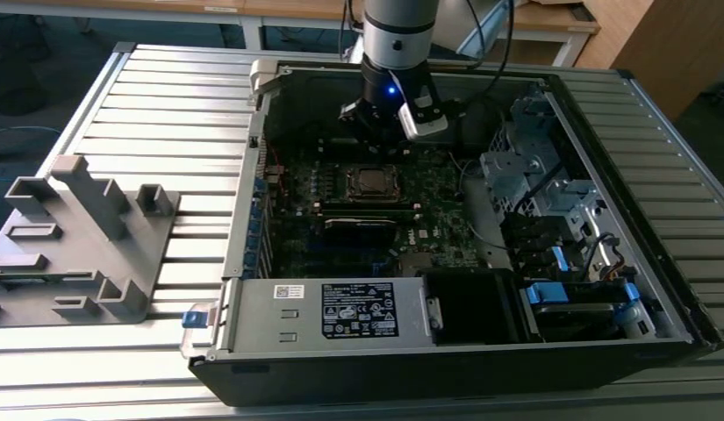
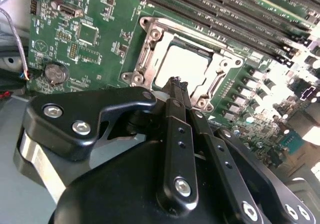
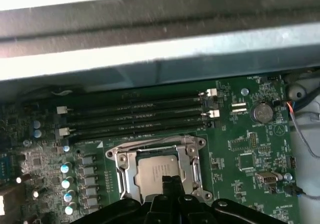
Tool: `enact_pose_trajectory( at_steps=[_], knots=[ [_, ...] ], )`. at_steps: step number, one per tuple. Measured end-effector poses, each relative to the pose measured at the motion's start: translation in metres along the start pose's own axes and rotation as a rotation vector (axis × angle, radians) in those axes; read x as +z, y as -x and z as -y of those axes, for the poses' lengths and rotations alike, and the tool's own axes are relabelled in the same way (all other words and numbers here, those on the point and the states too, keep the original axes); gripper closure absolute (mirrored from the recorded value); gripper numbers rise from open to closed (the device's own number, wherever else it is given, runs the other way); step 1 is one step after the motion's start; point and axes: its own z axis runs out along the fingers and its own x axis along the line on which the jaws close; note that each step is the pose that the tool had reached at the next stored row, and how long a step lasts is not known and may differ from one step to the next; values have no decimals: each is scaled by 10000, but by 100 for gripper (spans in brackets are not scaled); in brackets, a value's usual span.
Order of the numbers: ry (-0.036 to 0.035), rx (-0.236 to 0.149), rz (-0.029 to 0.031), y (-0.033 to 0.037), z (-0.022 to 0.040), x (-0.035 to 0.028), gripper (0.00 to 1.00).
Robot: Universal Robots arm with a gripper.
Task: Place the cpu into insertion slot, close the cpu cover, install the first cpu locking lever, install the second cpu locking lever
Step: 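Install the second cpu locking lever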
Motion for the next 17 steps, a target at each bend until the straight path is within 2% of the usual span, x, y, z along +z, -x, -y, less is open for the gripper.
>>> enact_pose_trajectory(
  at_steps=[2,12,13,17],
  knots=[
    [1,0,0,3,20,0,90],
    [1,0,0,5,35,-1,90],
    [1,0,0,6,34,-23,90],
    [0,0,0,6,34,-28,90]
  ],
)
